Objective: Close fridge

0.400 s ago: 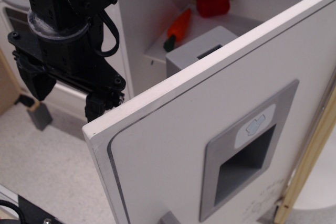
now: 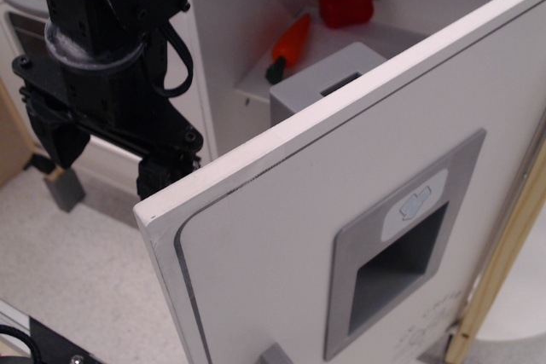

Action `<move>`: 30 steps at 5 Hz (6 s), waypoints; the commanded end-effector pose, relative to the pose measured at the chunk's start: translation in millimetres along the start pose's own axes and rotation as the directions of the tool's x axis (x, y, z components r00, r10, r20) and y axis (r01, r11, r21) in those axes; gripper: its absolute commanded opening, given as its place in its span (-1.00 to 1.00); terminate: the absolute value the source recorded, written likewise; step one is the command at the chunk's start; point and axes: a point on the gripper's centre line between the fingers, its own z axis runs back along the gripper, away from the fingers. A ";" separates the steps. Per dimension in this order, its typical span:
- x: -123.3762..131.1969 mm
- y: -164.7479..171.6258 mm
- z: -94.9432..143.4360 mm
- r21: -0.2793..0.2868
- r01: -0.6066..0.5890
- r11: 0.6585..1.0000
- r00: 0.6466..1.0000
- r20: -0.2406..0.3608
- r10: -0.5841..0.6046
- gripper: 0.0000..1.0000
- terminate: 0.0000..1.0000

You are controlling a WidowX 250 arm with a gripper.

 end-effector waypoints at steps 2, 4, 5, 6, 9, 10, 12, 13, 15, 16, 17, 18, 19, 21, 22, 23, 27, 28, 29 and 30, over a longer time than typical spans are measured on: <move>21.9 -14.6 71.5 -0.068 0.045 0.997 0.997 0.062 -0.041 1.00 -1.00; 7.4 -32.2 108.3 -0.152 0.179 0.972 0.983 0.067 -0.170 1.00 -1.00; -1.0 -40.1 123.2 -0.181 0.225 0.957 0.974 0.069 -0.216 1.00 -1.00; -5.8 -42.7 128.6 -0.219 0.239 0.946 0.971 0.082 -0.226 1.00 -1.00; -20.5 -63.6 119.0 -0.236 0.245 0.940 0.969 0.080 -0.233 1.00 -1.00; -16.9 -62.2 111.1 -0.177 0.231 0.957 0.972 0.071 -0.222 1.00 -1.00; 15.7 -34.6 108.2 -0.130 0.123 0.984 0.991 0.074 -0.115 1.00 -1.00; 34.5 -21.0 106.5 -0.121 0.035 0.992 0.997 0.068 -0.027 1.00 -1.00; 32.9 -17.9 115.3 -0.109 -0.009 0.994 0.996 0.085 0.018 1.00 -1.00; 20.6 -24.7 116.2 -0.084 0.007 0.996 0.993 0.117 0.002 1.00 -1.00; 11.2 -27.6 115.7 -0.074 0.007 0.997 0.987 0.161 0.005 1.00 -1.00; 1.7 -36.0 105.0 -0.087 0.011 0.996 0.992 0.129 0.001 1.00 -1.00; -5.1 -39.3 80.2 -0.092 -0.040 0.995 0.994 0.096 0.049 1.00 -1.00; -2.3 -37.7 33.4 -0.155 -0.110 0.982 0.990 0.071 0.122 1.00 -1.00; 2.9 -33.3 20.1 -0.137 -0.112 0.984 0.985 0.112 0.128 1.00 -1.00; 12.8 -28.6 16.5 -0.129 -0.148 0.981 0.974 0.151 0.167 1.00 -1.00; 77.4 -14.0 -7.9 -0.240 -0.247 0.939 0.922 0.240 0.304 1.00 -1.00; 94.5 -10.2 -7.8 -0.257 -0.274 0.927 0.908 0.248 0.337 1.00 -1.00; 108.3 -6.6 -10.6 -0.265 -0.301 0.916 0.897 0.246 0.366 1.00 -1.00; 118.8 -4.1 -14.3 -0.269 -0.332 0.904 0.887 0.236 0.396 1.00 -1.00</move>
